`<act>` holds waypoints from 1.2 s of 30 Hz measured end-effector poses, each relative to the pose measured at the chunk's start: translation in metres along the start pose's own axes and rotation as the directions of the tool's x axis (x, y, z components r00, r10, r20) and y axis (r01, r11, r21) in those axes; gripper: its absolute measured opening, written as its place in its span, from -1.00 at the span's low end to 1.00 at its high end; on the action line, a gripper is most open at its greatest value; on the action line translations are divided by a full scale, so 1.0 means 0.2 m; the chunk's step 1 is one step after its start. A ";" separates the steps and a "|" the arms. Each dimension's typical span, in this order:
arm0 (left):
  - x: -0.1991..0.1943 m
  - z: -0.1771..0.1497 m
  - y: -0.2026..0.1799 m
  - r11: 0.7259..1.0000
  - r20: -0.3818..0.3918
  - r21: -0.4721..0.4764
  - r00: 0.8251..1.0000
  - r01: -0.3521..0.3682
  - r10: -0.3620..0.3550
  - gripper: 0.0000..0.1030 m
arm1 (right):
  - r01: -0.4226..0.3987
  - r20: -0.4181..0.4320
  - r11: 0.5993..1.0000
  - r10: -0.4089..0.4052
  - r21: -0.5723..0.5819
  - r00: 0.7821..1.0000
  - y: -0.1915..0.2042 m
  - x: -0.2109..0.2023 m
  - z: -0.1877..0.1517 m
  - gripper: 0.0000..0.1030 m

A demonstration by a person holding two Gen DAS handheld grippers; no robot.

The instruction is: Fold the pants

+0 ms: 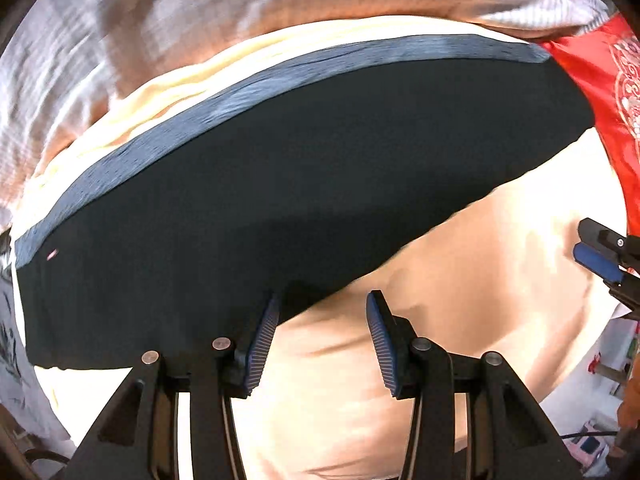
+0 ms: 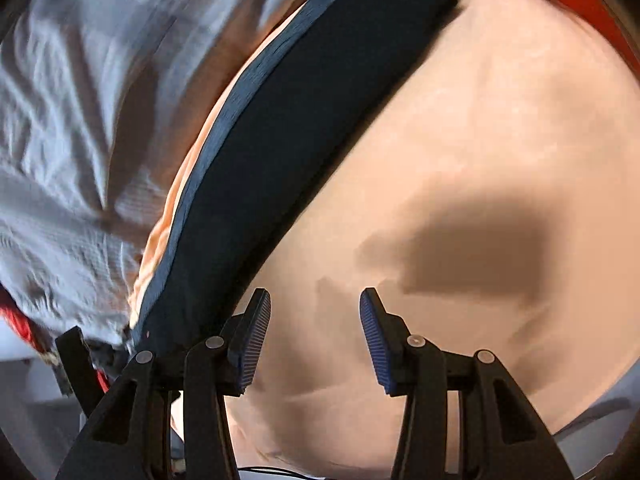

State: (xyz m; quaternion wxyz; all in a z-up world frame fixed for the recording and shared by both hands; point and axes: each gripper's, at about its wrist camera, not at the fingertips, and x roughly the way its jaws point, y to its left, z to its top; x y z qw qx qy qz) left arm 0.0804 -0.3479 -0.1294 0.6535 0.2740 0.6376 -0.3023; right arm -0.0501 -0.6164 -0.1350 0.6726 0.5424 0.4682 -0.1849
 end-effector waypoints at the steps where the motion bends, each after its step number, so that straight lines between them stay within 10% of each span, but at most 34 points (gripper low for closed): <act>1: 0.00 0.03 -0.05 1.000 -0.001 0.000 1.000 0.006 -0.006 -0.08 | 0.001 0.007 1.000 -0.001 0.002 1.000 -0.02 -0.02 0.03 -0.02; 22: 0.16 0.41 -0.58 0.997 -0.039 -0.058 0.998 -0.055 0.053 -0.08 | 0.109 0.284 0.993 -0.118 0.049 0.951 -0.25 -0.24 0.82 -0.01; 30: 0.13 0.47 -0.60 0.991 -0.041 -0.095 0.995 -0.092 0.088 -0.08 | -0.092 0.191 0.994 0.103 -0.065 0.976 -0.01 -0.07 0.97 -0.01; 36: 0.12 0.51 -0.59 0.987 -0.045 -0.130 0.995 -0.096 0.091 -0.08 | 0.003 0.178 0.999 0.004 -0.042 0.984 0.01 0.11 1.21 -0.07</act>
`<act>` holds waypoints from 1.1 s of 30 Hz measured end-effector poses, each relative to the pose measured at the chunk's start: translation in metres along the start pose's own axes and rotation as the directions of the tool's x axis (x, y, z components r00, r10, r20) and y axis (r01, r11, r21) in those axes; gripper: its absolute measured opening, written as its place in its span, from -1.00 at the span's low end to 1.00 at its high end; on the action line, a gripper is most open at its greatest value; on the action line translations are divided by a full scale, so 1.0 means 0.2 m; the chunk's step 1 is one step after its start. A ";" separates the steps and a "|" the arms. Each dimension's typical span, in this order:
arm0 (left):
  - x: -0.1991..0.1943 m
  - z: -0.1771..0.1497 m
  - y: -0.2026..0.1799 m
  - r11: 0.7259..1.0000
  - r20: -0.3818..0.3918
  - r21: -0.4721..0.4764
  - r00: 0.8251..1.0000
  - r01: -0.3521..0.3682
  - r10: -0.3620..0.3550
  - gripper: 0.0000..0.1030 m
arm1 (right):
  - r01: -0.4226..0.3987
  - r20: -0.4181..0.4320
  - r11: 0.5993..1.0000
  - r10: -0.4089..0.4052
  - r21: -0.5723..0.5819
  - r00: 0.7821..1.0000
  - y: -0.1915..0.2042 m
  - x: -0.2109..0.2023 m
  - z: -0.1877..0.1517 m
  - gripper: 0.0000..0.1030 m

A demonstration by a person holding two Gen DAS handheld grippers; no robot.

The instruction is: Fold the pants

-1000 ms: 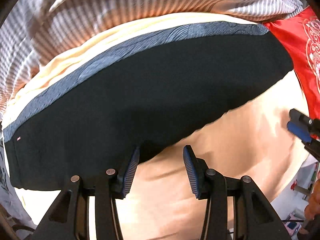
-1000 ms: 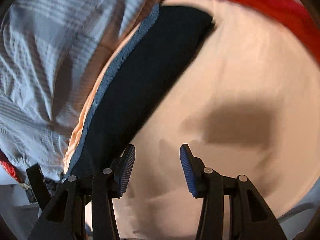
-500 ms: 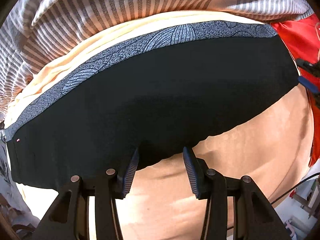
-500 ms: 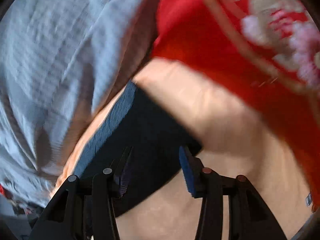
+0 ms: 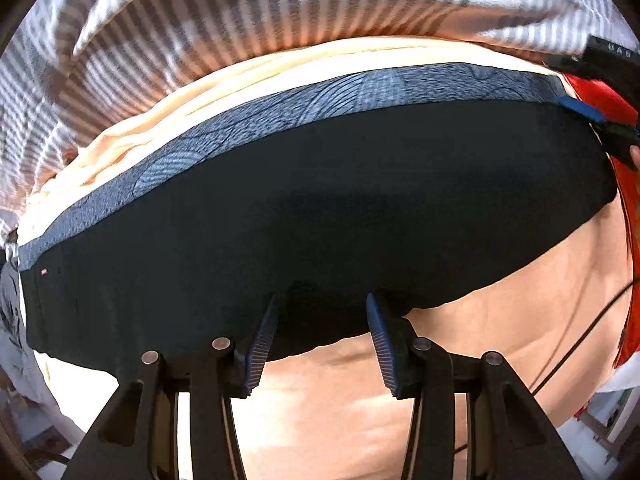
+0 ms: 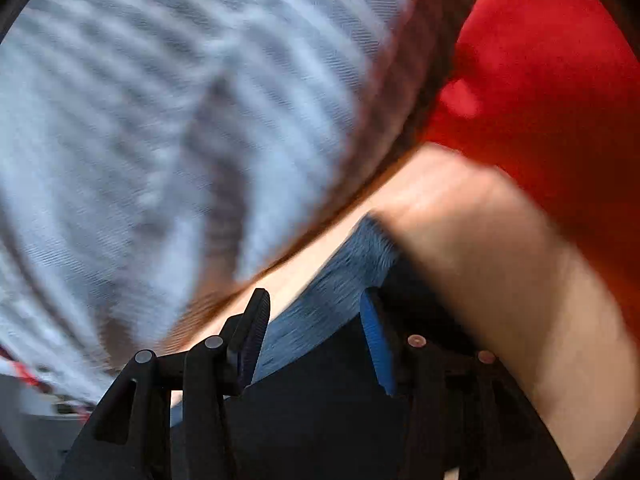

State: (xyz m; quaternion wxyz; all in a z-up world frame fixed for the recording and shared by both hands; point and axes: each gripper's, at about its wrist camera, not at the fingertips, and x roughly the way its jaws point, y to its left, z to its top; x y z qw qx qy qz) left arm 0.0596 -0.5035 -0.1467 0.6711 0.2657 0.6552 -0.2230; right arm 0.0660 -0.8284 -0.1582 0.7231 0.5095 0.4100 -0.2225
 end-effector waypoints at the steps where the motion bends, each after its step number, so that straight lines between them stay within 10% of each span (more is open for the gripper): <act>1: 0.00 0.00 0.02 1.000 -0.002 -0.008 1.000 -0.001 0.000 -0.08 | -0.013 0.020 0.999 0.013 0.035 1.000 -0.03 -0.04 0.01 -0.07; 15: -0.03 0.22 -0.13 0.999 0.065 -0.005 0.997 -0.052 0.052 -0.08 | -0.318 0.004 0.882 0.338 0.347 0.941 -0.54 -0.27 -0.60 0.18; 30: 0.03 0.34 -0.20 0.997 0.057 0.020 0.995 -0.078 0.076 0.01 | -0.440 0.047 0.864 0.442 0.244 0.896 -0.37 -0.10 -0.38 0.21; 32: 0.00 0.36 -0.19 0.999 0.058 0.013 0.998 -0.041 0.040 0.01 | -0.411 0.003 0.877 0.424 0.247 0.906 -0.34 -0.08 -0.37 -0.05; 33: -0.04 0.37 -0.18 1.000 0.075 0.012 0.997 -0.021 0.020 0.01 | -0.391 -0.021 0.886 0.408 0.250 0.913 -0.33 -0.07 -0.36 -0.50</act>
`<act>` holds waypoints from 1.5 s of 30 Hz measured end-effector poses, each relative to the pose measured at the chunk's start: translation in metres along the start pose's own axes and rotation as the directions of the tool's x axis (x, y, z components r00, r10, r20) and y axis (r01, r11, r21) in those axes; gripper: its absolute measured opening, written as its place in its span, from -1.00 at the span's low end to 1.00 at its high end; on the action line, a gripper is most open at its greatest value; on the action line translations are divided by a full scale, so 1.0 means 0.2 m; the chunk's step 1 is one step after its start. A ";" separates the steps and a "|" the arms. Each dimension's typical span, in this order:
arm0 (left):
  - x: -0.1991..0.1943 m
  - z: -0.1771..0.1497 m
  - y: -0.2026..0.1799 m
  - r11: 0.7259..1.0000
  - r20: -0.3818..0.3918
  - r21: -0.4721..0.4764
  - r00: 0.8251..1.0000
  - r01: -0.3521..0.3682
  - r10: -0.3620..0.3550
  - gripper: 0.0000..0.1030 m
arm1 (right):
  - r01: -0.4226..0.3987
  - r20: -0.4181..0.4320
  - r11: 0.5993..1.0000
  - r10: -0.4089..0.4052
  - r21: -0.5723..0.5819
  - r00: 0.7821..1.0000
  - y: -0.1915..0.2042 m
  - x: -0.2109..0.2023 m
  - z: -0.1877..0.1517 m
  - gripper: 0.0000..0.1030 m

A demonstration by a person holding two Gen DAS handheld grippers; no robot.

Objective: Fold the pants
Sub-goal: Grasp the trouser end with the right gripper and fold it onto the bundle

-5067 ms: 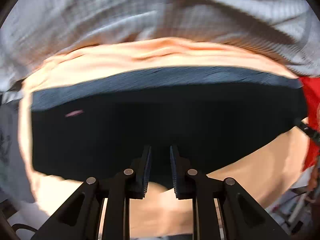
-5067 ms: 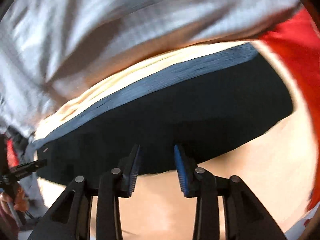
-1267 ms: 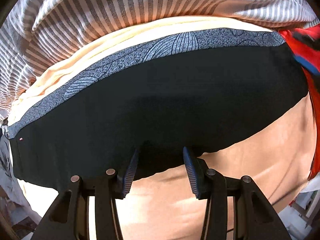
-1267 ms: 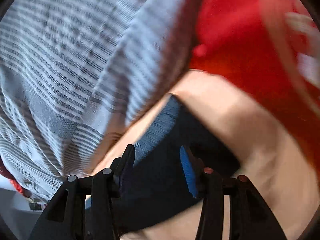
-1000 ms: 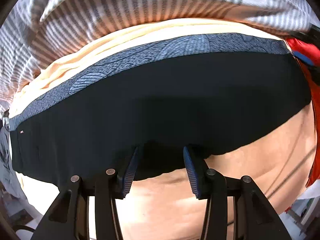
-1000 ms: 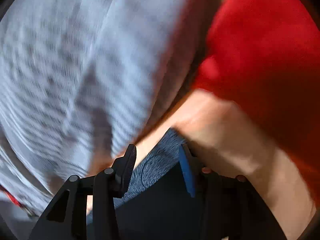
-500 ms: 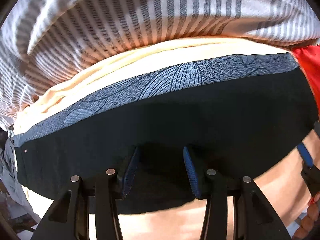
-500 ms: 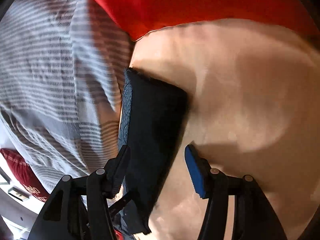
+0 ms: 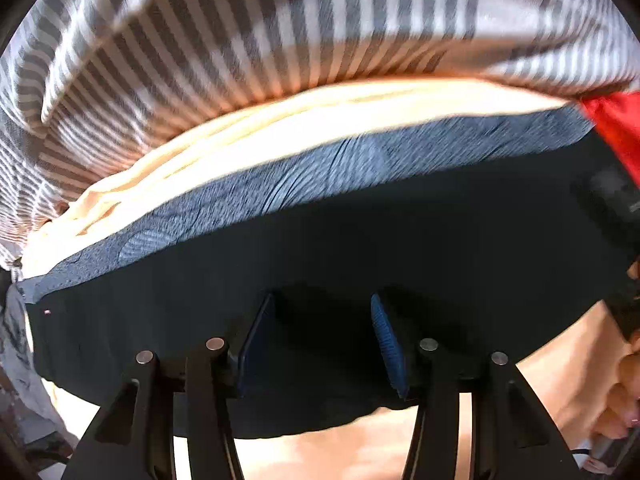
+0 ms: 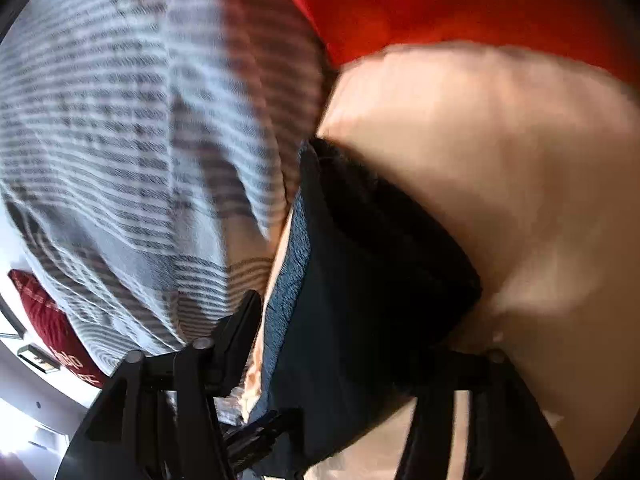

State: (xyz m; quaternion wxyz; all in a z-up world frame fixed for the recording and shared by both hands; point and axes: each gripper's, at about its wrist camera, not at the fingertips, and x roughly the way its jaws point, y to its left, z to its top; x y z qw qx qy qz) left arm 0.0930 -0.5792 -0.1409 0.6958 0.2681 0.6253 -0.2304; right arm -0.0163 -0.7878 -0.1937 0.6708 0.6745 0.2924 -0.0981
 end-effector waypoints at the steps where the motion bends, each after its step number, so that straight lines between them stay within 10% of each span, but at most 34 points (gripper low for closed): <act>1: -0.04 0.02 0.00 1.000 0.025 0.007 1.000 0.014 -0.015 0.01 | 0.010 -0.004 1.000 -0.010 0.000 1.000 0.01 0.00 0.00 -0.72; 14: 0.11 0.27 -0.01 0.989 0.133 -0.075 0.984 0.130 -0.119 -0.32 | -0.017 -0.033 0.982 0.011 -0.186 0.999 0.32 -0.03 -0.12 -0.75; 24: -0.01 0.23 0.27 0.967 0.133 -0.099 0.966 0.234 -0.220 -0.32 | 0.081 0.017 0.875 -0.083 -0.477 0.996 0.77 0.00 -0.37 -0.75; 38: -0.19 -0.27 1.35 0.934 0.161 -0.291 0.973 0.208 -0.167 -0.32 | 0.280 0.127 0.488 -0.323 -0.827 0.938 1.28 0.61 -1.31 -0.75; 45: -0.09 -0.58 1.76 0.932 0.103 -0.337 0.989 0.133 -0.104 -0.32 | 0.399 0.208 0.286 -0.522 -0.871 0.827 1.04 1.07 -1.77 -0.71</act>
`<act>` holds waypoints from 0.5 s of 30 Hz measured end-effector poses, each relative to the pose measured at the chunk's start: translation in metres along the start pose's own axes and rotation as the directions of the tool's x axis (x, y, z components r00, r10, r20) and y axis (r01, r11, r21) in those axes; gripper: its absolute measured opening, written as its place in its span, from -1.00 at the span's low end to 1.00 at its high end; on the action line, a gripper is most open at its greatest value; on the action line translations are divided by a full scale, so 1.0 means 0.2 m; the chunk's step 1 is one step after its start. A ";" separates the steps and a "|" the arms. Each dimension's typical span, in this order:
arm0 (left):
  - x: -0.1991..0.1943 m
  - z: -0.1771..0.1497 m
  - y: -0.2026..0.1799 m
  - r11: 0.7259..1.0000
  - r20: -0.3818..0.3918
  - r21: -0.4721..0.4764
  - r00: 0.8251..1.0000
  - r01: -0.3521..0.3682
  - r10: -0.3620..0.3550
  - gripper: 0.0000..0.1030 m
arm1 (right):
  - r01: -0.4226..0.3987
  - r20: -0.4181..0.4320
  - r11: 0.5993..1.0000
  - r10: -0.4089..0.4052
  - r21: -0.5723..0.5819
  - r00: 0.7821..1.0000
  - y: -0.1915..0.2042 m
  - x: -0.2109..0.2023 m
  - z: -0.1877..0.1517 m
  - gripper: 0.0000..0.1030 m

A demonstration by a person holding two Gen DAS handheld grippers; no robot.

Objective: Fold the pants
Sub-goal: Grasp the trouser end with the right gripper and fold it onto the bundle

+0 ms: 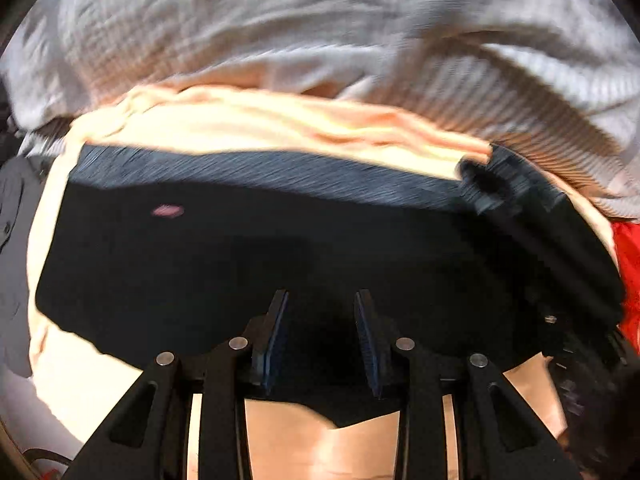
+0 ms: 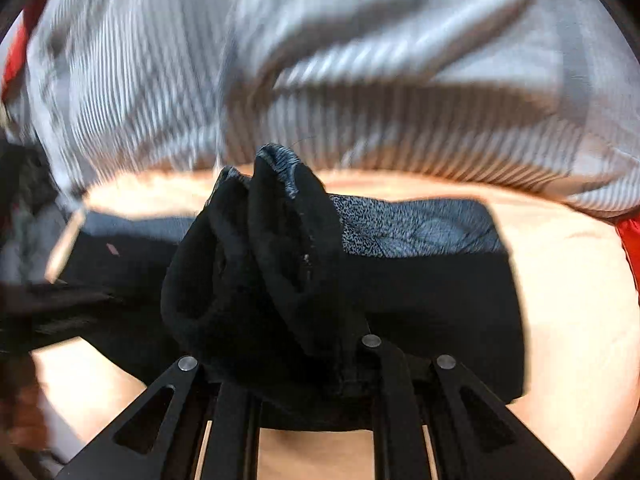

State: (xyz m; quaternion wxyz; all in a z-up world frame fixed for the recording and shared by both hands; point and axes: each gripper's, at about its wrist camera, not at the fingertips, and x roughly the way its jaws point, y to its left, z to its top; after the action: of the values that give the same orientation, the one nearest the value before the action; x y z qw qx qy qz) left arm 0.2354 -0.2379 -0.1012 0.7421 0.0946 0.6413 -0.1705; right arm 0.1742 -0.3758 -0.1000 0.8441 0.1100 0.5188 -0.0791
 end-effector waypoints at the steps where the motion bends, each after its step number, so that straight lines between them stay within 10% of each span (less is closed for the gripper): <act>1: 0.03 -0.02 0.00 1.000 -0.003 -0.004 1.000 -0.004 0.004 -0.32 | 0.043 -0.015 0.999 -0.044 -0.017 0.999 0.05 0.05 -0.02 -0.70; 6: 0.07 -0.09 0.14 1.000 -0.016 -0.018 1.000 -0.009 0.009 -0.32 | 0.204 0.017 0.969 -0.204 -0.138 0.979 0.19 0.07 -0.12 -0.23; 9: 0.01 -0.09 0.11 1.000 -0.014 -0.020 1.000 -0.010 0.009 -0.32 | 0.194 0.038 0.956 -0.191 -0.220 0.981 0.30 -0.01 -0.16 0.09; 15: -0.09 -0.07 0.01 0.999 -0.004 0.035 1.000 0.031 -0.031 -0.31 | 0.058 0.034 0.973 -0.051 -0.222 0.998 0.21 -0.30 -0.29 0.10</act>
State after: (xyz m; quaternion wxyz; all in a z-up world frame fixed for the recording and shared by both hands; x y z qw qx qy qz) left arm 0.2217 -0.2279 -0.0867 0.7364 0.0978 0.6411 -0.1929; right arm 0.1068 -0.3181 -0.0670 0.8557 -0.0006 0.5155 -0.0452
